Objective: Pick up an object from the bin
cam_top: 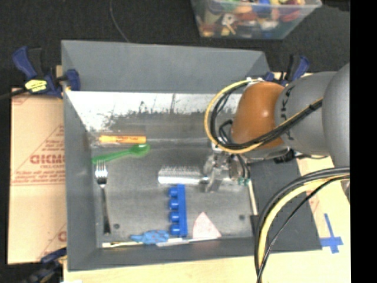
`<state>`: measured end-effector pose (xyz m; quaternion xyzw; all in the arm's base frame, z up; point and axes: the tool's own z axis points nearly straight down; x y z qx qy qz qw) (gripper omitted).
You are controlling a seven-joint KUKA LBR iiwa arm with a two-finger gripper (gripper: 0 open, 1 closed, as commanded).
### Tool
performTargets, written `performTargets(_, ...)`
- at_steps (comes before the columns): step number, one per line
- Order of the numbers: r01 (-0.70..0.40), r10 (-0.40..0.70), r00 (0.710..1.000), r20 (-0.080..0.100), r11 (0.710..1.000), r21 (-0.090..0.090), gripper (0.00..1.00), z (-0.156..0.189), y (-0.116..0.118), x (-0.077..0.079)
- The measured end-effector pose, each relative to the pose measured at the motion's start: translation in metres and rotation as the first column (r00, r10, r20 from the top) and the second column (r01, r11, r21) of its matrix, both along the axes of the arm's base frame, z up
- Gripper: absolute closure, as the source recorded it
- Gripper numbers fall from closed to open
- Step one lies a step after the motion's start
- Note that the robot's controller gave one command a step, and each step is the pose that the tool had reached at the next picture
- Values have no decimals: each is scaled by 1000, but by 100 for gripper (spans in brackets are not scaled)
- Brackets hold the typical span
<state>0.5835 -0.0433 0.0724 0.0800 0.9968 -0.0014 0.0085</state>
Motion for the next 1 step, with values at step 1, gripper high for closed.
performTargets(1, 0, 0, 1000, 2, 1000, 0, 100, 7, 0, 0)
